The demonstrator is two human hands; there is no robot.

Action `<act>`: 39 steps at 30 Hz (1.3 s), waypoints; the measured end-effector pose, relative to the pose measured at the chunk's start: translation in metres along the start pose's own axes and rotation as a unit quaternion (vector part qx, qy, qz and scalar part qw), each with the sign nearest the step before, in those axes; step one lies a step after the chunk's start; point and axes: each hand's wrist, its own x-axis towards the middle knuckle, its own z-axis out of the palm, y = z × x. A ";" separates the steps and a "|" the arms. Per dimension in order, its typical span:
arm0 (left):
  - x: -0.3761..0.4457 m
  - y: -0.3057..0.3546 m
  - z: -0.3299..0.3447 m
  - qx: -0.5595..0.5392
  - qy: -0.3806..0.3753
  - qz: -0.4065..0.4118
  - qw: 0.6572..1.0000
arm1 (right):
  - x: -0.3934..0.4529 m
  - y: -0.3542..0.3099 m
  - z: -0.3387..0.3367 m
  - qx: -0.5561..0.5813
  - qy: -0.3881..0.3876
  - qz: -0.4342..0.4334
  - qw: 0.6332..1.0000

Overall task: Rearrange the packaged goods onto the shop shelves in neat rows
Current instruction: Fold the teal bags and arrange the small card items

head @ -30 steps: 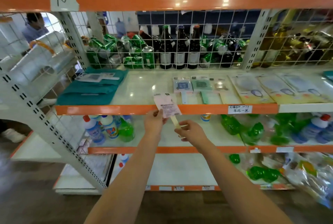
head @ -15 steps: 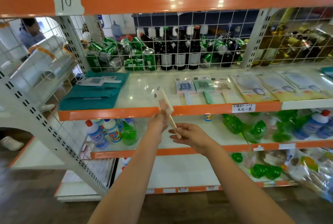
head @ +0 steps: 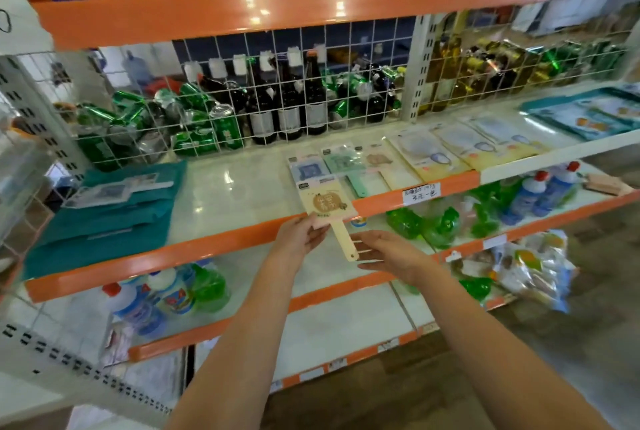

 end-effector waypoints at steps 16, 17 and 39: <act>0.070 0.007 0.117 0.118 -0.052 0.036 0.991 | 0.051 -0.075 -0.133 -0.485 0.228 -0.054 0.842; 0.075 0.009 0.125 0.111 -0.049 0.035 0.992 | 0.056 -0.083 -0.139 -0.507 0.215 -0.056 0.833; 0.159 0.028 0.189 0.275 0.110 0.028 0.955 | 0.146 -0.127 -0.217 -0.451 0.124 -0.112 0.877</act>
